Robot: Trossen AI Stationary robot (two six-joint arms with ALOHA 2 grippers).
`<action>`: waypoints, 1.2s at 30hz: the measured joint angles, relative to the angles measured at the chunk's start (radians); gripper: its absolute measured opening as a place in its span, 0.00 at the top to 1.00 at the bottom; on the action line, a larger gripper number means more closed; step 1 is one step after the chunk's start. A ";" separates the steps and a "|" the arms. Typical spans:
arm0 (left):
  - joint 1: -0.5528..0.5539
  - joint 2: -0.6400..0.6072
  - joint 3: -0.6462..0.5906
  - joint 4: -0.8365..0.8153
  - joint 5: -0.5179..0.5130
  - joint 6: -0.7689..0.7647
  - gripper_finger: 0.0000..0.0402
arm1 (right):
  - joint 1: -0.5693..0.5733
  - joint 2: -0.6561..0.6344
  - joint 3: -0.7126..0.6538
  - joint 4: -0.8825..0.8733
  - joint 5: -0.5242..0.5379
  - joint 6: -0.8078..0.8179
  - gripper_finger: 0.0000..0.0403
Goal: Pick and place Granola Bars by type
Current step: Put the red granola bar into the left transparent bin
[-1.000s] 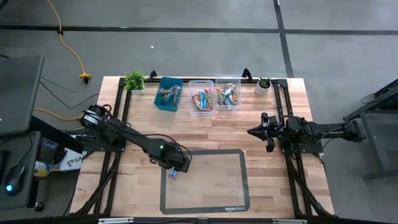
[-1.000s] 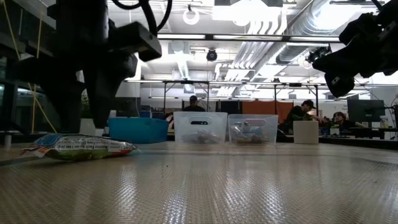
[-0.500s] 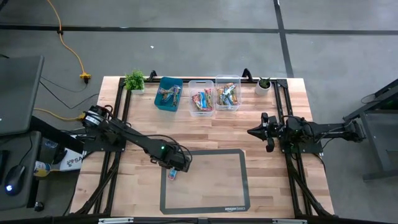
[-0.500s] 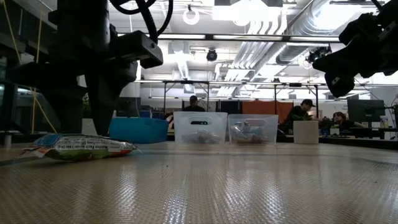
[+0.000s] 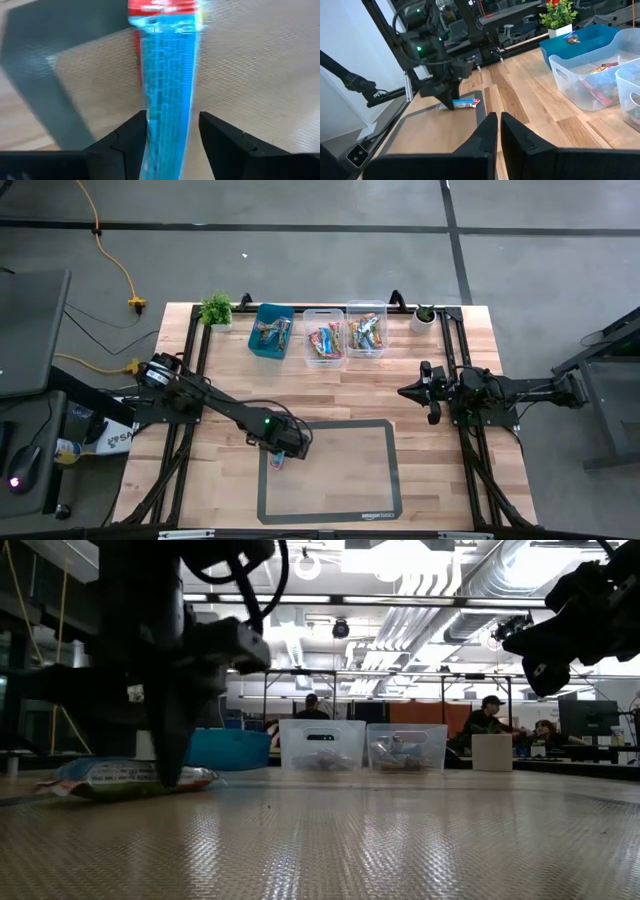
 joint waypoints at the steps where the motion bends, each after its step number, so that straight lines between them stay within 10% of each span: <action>1: 0.000 0.002 -0.002 -0.007 0.007 0.002 0.56 | 0.000 0.002 0.000 0.001 0.000 0.000 0.99; 36: 0.001 -0.059 -0.003 0.047 -0.018 0.010 0.86 | 0.000 0.011 0.000 0.000 0.000 0.005 0.98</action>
